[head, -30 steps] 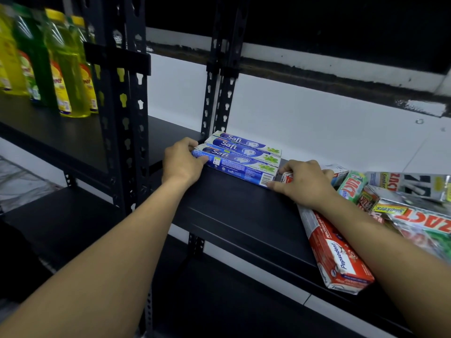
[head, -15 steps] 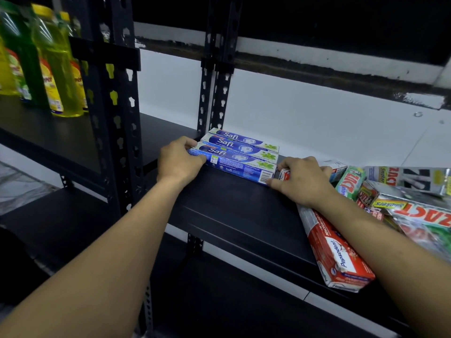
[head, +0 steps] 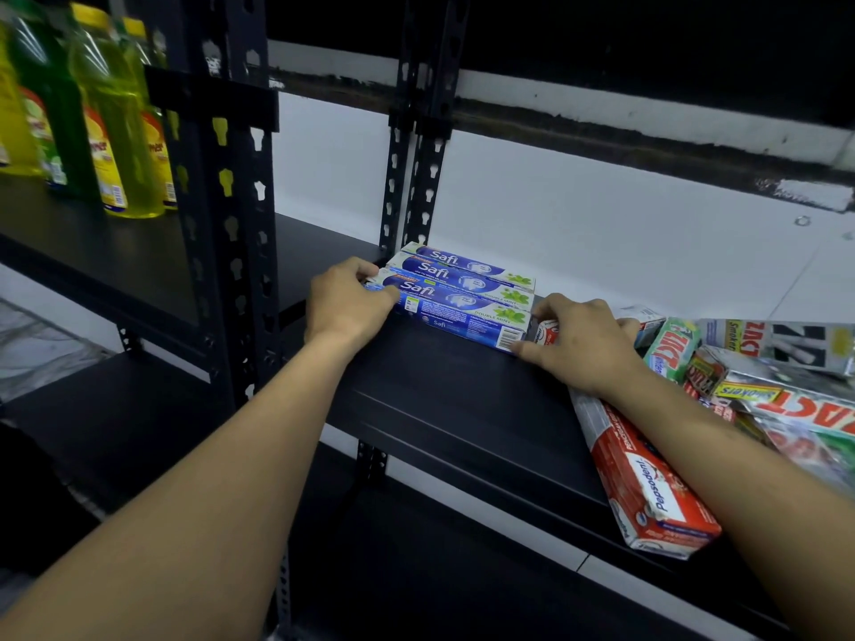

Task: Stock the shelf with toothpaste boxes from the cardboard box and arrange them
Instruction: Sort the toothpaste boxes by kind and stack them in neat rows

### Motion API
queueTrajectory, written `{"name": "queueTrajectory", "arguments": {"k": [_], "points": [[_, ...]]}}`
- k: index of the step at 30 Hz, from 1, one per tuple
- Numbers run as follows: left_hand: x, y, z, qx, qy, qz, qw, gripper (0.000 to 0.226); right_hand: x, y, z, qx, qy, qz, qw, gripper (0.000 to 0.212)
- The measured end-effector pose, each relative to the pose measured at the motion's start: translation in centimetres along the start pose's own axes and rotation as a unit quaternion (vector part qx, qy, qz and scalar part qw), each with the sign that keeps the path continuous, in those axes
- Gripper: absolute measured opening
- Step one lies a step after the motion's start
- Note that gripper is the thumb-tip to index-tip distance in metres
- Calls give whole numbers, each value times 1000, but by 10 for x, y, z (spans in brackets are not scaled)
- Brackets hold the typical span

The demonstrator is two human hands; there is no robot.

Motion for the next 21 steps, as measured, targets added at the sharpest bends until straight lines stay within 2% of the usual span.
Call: {"name": "queueTrajectory", "arguments": {"k": [21], "points": [[-3,-3,-3,-7,-16,-8,1000,35,-1,-1,0,2,11,-5,1000,48]]}}
Point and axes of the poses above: each hand's wrist, its own y-axis away from the middle knuckle, its own x-axis out of the back of the hand, z = x × y, the point moved 9 cm from there along -y, towards the middle knuckle, and after that the axes turned 11 degrees about -z, right-handed, at the moved point
